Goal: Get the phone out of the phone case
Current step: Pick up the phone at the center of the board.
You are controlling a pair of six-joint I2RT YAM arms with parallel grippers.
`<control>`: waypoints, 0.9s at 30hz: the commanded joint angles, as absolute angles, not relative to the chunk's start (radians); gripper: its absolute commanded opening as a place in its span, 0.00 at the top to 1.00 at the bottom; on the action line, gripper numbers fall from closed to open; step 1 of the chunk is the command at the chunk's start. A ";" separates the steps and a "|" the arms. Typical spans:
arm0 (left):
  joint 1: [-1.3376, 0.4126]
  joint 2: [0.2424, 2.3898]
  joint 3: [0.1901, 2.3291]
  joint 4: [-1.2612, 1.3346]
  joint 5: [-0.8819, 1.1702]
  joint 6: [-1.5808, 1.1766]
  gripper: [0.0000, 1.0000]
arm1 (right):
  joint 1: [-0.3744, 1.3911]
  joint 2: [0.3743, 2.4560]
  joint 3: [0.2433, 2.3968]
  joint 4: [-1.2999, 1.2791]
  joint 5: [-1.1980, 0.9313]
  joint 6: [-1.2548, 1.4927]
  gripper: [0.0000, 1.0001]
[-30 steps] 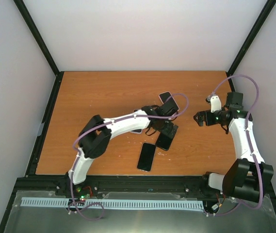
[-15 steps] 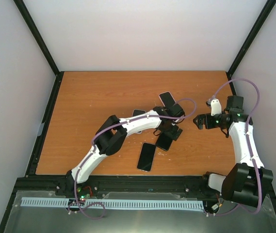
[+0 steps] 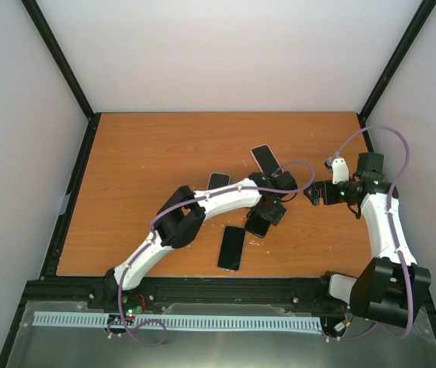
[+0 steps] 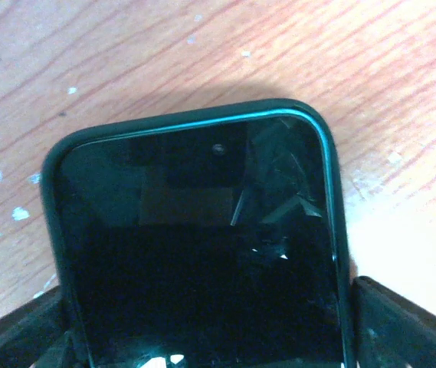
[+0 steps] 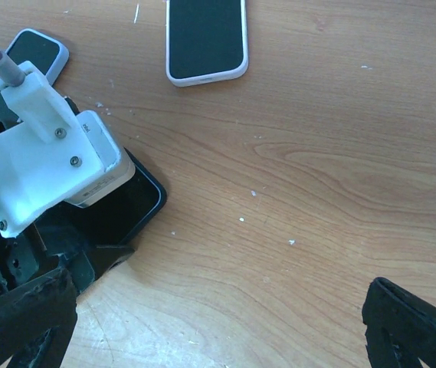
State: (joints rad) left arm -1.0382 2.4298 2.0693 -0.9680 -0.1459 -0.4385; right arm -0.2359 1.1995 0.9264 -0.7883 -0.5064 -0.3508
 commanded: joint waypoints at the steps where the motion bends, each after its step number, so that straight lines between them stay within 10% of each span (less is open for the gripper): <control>1: -1.042 2.424 2.078 -1.069 -0.178 -0.451 0.17 | -0.243 1.200 0.920 -0.767 -0.540 -0.335 0.00; 10: -1.023 2.379 2.115 -1.025 -0.170 -0.431 0.19 | -0.242 1.207 0.956 -0.765 -0.596 -0.307 0.00; 27: -0.889 1.845 1.556 -0.089 -0.039 -0.601 0.27 | -0.238 1.139 1.114 -0.981 -0.854 -0.496 0.08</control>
State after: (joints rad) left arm -0.9066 1.9011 1.6238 -0.3790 -0.0414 -0.5106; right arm -0.2367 1.1278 1.0389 -0.9001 -0.6857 -0.4309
